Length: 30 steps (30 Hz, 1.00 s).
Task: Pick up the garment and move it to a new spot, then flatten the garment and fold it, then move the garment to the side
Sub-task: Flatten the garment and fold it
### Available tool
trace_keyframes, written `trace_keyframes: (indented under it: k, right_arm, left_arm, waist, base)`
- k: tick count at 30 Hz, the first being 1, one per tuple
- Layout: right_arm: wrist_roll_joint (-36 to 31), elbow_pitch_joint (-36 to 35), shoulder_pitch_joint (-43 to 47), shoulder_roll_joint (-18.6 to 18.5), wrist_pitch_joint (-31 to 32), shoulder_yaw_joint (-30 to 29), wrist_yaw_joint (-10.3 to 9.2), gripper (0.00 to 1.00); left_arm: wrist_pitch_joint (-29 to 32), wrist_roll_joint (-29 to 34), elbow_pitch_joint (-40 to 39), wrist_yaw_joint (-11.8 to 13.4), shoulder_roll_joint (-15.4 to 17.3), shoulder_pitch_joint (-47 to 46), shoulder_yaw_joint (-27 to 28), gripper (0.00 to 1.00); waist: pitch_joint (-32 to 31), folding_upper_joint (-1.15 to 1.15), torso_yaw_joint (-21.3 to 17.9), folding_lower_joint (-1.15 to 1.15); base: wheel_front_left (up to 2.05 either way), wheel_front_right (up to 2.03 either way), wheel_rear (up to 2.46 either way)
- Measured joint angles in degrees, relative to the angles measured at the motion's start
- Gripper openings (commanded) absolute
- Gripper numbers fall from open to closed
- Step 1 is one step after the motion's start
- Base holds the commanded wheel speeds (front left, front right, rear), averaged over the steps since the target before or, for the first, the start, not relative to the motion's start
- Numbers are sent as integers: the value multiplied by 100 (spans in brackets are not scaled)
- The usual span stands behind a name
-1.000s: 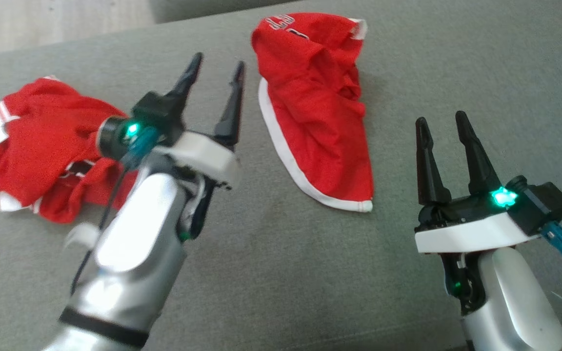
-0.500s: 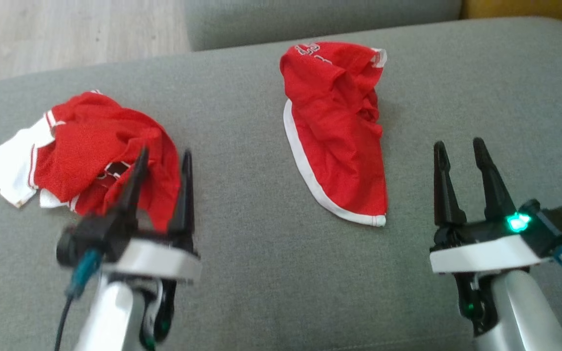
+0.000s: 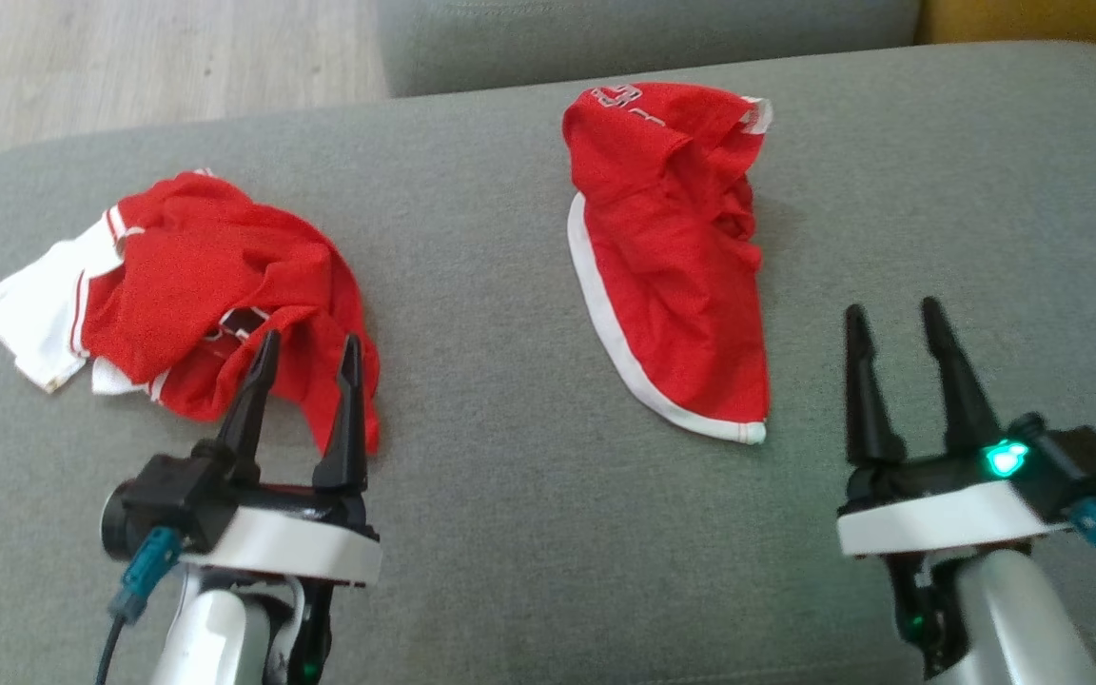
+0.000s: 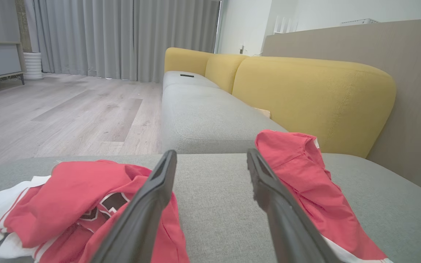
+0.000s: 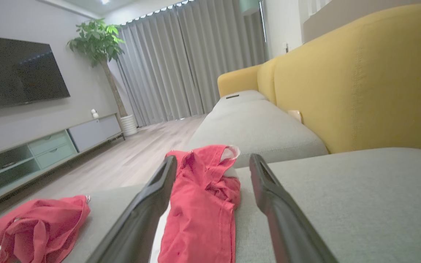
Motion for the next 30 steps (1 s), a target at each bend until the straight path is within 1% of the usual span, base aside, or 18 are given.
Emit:
trace_keyframes:
  k: [2, 4, 7, 10, 14, 19, 20, 21, 22, 26, 30]
  right_arm:
    - [-100, 178, -14, 0, 0, 71, 0, 100]
    - [-177, 513, -20, 3, 0, 78, 0, 100]
    - [-248, 1184, -69, 2, 11, 37, 0, 100]
    - [-257, 1852, -277, 1, 220, 13, 0, 100]
    - [40, 2515, -646, 0, 416, 152, 0, 100]
    - [608, 3075, -885, -1, 558, 489, 0, 100]
    - [664, 3155, -937, -9, 559, 541, 0, 91]
    - [715, 3230, -1000, -19, 561, 614, 0, 31]
    - [742, 3298, -1066, -24, 558, 686, 0, 0]
    - [723, 3532, -1213, -13, 365, 667, 0, 0]
    - [277, 3707, -1221, -14, 194, 147, 0, 0]
  left_arm:
    - [0, -2, -1, 1, -3, -67, -19, 100]
    - [0, -38, 5, 2, -7, -112, -53, 100]
    - [0, -102, 16, 3, -12, -137, -152, 100]
    - [0, -114, 46, 4, -14, -139, -203, 100]
    - [0, -115, 80, 7, -15, -171, -303, 100]
    - [0, -157, 102, 10, -15, -259, -304, 100]
    - [0, -157, 104, 36, -15, -258, -305, 100]
    - [0, -157, 105, 58, -15, -257, -302, 100]
    - [0, -157, 105, 59, -15, -254, -299, 100]
    - [0, -156, 108, 59, -15, -253, -296, 100]
    - [0, -156, 109, 59, -16, -253, -290, 100]
  waist:
    - [57, 0, 45, 0]
    - [119, 0, 102, 0]
    - [215, 0, 200, 0]
    - [304, 0, 308, 0]
    - [407, 0, 455, 0]
    - [452, 0, 539, 0]
    - [448, 0, 535, 0]
    - [441, 0, 525, 0]
    - [434, 0, 507, 0]
    - [402, 0, 374, 0]
    - [344, 0, 194, 0]
  base:
    - [0, 0, 0]
    - [0, 0, 0]
    - [0, 0, 0]
    - [0, 0, 0]
    - [0, 0, 0]
    - [0, 0, 0]
    - [0, 0, 0]
    - [0, 0, 0]
    - [0, 0, 0]
    - [0, 0, 0]
    - [0, 0, 0]
